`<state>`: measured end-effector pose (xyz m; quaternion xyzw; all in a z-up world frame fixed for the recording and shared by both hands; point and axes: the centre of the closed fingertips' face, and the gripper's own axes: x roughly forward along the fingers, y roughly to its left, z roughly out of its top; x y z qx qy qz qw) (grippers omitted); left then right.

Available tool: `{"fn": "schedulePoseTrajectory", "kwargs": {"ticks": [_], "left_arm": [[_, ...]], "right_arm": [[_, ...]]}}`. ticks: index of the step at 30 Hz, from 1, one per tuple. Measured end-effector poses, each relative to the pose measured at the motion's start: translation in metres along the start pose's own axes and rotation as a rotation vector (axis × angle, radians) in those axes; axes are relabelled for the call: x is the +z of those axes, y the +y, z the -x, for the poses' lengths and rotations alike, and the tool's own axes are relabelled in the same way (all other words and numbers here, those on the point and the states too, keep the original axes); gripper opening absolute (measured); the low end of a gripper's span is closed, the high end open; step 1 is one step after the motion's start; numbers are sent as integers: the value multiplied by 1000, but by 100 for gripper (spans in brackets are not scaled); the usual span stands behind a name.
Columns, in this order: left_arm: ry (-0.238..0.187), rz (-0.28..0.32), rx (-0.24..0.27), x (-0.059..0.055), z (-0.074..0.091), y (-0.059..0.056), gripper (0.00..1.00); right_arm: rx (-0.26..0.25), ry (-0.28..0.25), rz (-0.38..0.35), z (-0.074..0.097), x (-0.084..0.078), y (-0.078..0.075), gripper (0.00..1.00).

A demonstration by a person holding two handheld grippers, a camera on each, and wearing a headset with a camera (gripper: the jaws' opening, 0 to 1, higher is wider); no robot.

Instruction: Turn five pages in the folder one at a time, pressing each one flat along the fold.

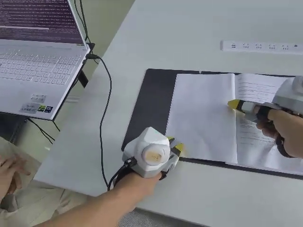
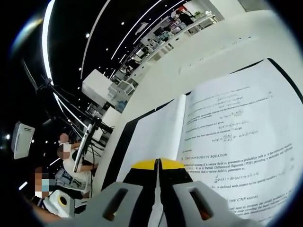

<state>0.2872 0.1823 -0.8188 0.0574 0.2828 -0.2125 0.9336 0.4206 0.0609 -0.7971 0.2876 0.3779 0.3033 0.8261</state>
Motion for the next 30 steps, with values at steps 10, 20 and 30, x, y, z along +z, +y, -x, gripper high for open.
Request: {"fn": "schedulePoseTrajectory", "kwargs": {"ticks": [10, 20, 30], "left_arm": [[-8, -3, 3, 0, 0, -1, 14], [-8, -6, 3, 1, -1, 0, 14], [-5, -10, 2, 1, -1, 0, 14]], "right_arm": [[7, -29, -67, -16, 19, -14, 0], [-10, -18, -92, -30, 34, -18, 0], [-7, -59, -195, -41, 46, -26, 0]]}}
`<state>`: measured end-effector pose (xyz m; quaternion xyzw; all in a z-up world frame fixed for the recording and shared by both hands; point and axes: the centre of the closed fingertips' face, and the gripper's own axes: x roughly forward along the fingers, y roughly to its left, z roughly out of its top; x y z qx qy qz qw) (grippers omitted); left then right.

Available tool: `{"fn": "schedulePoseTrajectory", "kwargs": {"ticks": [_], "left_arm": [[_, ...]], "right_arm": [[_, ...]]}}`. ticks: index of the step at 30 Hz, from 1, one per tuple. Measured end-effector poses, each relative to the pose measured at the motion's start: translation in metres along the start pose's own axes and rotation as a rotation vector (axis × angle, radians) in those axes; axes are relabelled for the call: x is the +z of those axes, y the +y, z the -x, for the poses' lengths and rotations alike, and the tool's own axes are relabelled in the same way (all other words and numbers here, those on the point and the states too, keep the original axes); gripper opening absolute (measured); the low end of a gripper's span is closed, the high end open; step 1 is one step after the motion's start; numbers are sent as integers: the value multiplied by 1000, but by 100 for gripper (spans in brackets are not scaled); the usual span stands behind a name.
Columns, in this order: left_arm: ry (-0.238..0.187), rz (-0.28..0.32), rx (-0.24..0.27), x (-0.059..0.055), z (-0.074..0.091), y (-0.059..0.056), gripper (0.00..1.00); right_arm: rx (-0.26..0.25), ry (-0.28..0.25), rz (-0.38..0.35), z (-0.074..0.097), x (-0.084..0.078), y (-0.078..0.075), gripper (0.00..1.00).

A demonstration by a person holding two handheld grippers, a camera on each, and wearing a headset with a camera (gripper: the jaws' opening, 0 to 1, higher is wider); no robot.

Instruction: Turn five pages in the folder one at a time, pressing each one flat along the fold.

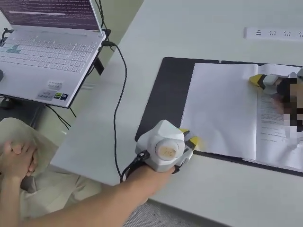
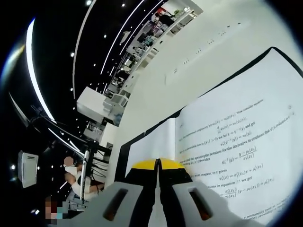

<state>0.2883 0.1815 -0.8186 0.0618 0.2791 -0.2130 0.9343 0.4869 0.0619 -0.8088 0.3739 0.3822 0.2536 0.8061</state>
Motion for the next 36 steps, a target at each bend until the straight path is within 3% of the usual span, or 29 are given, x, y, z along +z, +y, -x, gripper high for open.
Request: {"fn": "schedulePoseTrajectory", "kwargs": {"ticks": [11, 23, 36], "left_arm": [[-2, 4, 1, 0, 0, 0, 14], [-6, 9, 2, -1, 0, 1, 14], [-8, 7, 1, -1, 0, 1, 14]], "right_arm": [[0, -91, -130, -8, 24, -1, 0], [-10, -143, -174, -20, 43, -5, 0], [-3, -114, -183, -21, 41, -6, 0]]}}
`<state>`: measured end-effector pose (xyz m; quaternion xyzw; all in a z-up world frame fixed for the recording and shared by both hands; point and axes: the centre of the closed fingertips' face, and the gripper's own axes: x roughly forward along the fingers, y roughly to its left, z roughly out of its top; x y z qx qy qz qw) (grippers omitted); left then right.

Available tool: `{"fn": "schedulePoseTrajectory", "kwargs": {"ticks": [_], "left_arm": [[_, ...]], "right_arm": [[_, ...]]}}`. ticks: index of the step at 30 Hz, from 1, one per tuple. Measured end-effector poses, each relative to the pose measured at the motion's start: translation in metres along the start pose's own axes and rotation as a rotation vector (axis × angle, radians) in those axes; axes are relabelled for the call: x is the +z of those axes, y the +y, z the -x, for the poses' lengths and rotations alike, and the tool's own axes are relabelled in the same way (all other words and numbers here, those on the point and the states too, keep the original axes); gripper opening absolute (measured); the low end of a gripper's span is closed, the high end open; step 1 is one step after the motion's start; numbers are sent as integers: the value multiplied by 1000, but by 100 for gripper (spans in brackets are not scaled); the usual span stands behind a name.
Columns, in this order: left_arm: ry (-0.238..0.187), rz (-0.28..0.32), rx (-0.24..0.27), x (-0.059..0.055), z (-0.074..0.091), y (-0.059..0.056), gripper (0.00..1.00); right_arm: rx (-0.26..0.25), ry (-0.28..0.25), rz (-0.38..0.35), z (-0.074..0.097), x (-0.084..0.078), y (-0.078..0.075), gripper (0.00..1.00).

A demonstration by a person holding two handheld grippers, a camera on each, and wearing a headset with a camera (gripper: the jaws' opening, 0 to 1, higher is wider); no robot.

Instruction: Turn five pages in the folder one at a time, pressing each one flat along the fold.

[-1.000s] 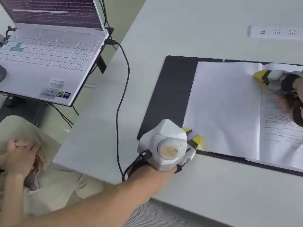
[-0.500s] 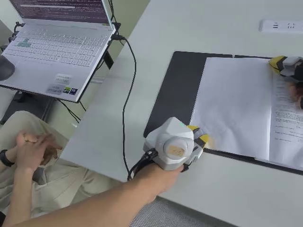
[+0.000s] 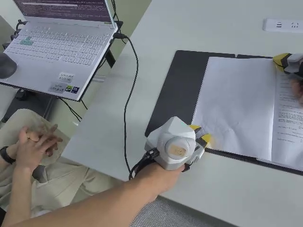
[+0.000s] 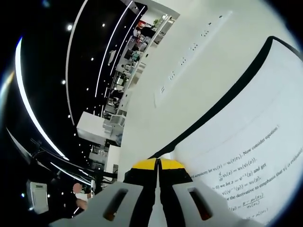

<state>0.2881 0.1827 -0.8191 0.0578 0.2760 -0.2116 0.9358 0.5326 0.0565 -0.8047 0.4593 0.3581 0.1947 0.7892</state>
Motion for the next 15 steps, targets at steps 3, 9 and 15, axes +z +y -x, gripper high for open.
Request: {"fn": "schedulePoseTrajectory", "kwargs": {"ticks": [3, 9, 15], "left_arm": [[-2, 1, 0, 0, 0, 0, 14], [-3, 1, 0, 0, 0, 0, 14], [-1, -1, 0, 0, 0, 0, 14]], "right_arm": [[6, 20, 4, 3, -6, 2, 0], [12, 73, 31, 10, -19, 3, 0], [14, 109, 45, 16, -29, 4, 0]]}}
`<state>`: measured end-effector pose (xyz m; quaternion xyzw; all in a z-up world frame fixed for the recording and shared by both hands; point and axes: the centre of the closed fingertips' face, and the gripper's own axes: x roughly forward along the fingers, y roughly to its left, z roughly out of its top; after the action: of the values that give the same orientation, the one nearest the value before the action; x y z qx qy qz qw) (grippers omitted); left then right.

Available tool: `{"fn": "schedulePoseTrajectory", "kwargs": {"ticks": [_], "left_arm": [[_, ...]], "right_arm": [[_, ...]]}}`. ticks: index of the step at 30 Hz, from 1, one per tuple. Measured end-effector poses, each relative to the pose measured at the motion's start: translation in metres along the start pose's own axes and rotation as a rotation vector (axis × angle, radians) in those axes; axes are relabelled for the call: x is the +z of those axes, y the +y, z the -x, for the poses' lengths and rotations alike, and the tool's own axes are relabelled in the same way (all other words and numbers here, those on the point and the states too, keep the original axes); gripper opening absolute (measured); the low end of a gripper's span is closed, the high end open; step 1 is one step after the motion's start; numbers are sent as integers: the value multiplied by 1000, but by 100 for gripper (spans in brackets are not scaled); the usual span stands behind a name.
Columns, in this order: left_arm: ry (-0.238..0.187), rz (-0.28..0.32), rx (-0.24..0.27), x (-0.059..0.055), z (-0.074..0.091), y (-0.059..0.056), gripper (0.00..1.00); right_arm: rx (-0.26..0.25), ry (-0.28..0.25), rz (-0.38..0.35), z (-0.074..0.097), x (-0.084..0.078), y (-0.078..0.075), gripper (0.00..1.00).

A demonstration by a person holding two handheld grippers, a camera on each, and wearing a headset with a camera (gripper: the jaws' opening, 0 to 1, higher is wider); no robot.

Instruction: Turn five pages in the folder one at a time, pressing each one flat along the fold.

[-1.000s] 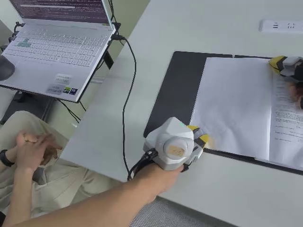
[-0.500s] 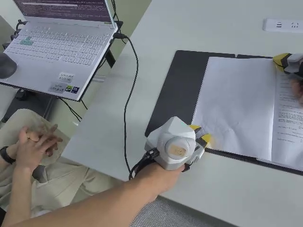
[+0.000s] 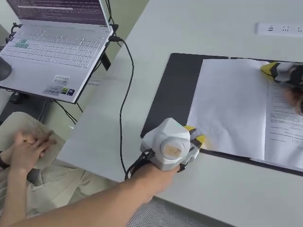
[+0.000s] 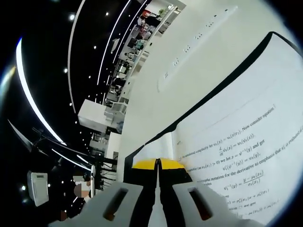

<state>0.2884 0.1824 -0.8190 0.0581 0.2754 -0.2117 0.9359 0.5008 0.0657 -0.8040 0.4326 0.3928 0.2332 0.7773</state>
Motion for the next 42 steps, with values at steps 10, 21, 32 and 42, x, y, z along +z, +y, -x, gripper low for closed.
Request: {"fn": "schedulePoseTrajectory", "kwargs": {"ticks": [10, 21, 32, 42], "left_arm": [[3, -4, -1, 0, 0, 0, 14], [5, -8, -1, 0, 0, -1, 14], [9, -18, -3, 0, 0, -1, 14], [15, -14, -2, -1, 0, -1, 14]], "right_arm": [[12, 48, 12, 11, -16, -1, 0], [51, 79, -9, 28, -34, -1, 0], [71, 120, -7, 43, -56, 2, 0], [86, 132, -15, 55, -67, 3, 0]]}}
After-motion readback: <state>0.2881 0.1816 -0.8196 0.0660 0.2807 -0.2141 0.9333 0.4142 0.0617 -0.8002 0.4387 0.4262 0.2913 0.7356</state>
